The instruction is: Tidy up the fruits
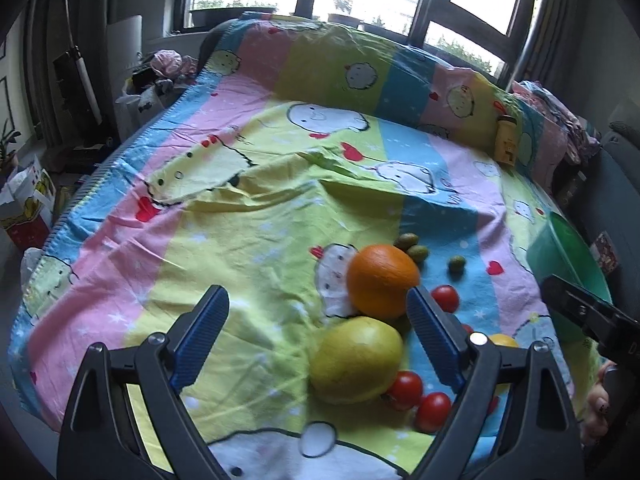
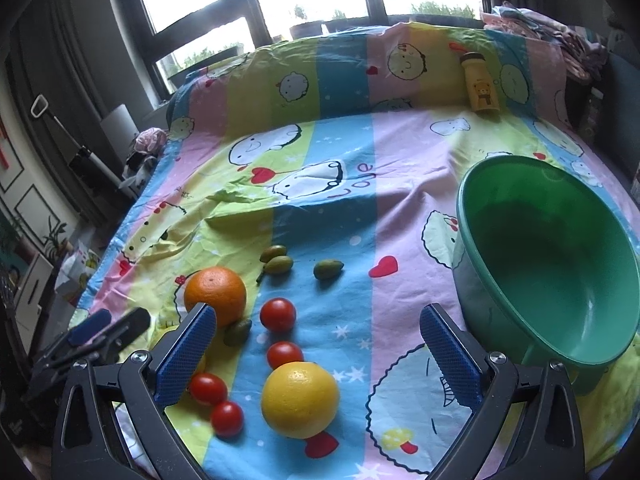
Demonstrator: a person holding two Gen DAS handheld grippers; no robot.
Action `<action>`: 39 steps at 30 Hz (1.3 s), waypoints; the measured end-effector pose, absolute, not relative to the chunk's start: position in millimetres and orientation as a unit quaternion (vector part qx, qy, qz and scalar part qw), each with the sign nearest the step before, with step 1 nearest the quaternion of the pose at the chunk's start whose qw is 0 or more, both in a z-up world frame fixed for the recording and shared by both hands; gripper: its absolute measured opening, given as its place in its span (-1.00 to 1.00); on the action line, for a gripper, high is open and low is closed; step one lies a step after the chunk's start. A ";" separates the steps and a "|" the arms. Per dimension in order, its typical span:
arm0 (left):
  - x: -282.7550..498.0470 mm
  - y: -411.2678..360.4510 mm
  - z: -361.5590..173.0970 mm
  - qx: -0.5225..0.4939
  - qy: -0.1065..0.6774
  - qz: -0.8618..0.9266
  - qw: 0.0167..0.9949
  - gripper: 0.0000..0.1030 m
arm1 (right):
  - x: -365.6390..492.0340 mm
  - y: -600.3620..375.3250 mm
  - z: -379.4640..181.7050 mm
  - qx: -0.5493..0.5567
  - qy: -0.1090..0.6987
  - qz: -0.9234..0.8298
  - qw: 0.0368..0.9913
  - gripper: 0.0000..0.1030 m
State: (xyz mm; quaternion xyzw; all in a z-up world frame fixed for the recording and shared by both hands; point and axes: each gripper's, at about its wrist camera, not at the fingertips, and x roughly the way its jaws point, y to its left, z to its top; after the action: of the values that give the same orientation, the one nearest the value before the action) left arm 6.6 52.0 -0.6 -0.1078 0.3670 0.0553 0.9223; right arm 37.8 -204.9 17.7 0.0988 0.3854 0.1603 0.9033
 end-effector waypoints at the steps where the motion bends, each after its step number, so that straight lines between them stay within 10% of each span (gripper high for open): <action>1: 10.1 59.7 -1.7 -0.097 0.368 0.076 0.922 0.76 | 38.0 -205.7 18.2 0.099 0.384 0.159 0.904 0.98; 39: 63.4 92.6 -69.3 -0.151 0.412 -0.031 0.898 0.99 | 49.6 -214.9 14.9 0.110 0.386 0.117 0.908 0.98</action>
State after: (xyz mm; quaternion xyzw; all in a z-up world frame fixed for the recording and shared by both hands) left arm 63.4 92.6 -69.3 -0.1507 0.4124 -0.0313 0.8979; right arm 49.6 -214.9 14.9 0.1098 0.3858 0.1174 0.9085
